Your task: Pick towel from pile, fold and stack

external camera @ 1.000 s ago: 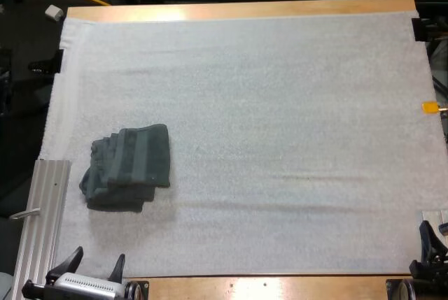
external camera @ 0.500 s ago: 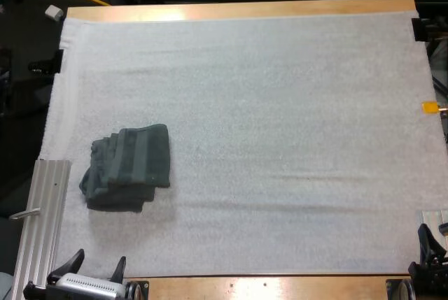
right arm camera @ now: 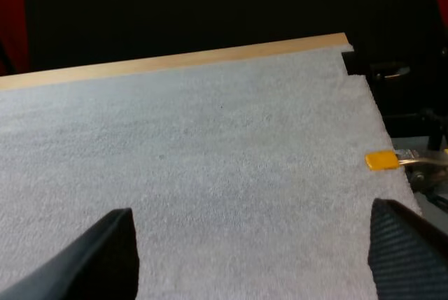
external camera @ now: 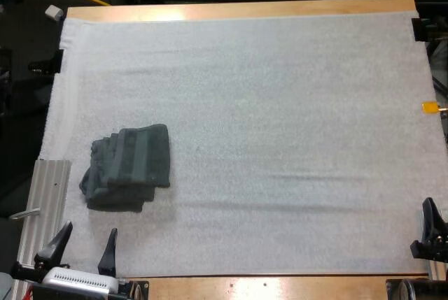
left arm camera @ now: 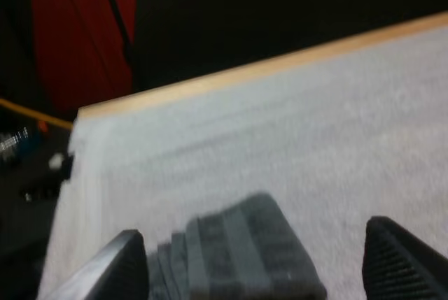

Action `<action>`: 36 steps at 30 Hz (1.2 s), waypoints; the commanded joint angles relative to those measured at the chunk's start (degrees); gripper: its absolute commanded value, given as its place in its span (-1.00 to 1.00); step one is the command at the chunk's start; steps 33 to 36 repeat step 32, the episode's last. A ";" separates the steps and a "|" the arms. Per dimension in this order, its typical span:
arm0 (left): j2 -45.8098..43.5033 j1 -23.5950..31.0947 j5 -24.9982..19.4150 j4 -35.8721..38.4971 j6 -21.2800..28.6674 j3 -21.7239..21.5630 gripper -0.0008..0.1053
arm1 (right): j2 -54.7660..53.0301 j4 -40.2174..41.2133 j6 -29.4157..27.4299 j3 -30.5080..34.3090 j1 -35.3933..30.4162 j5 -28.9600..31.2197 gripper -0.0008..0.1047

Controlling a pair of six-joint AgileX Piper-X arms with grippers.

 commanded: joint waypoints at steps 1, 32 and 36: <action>-7.82 0.03 0.10 -5.85 -0.08 1.17 0.18 | -2.54 -4.31 -0.29 1.46 -0.14 -0.04 0.28; -8.13 -0.01 -0.05 -15.43 0.17 18.32 0.18 | -2.50 -9.34 -0.28 18.48 -0.01 0.39 0.27; -8.13 -0.01 -0.05 -15.43 0.17 18.32 0.18 | -2.50 -9.34 -0.28 18.48 -0.01 0.39 0.27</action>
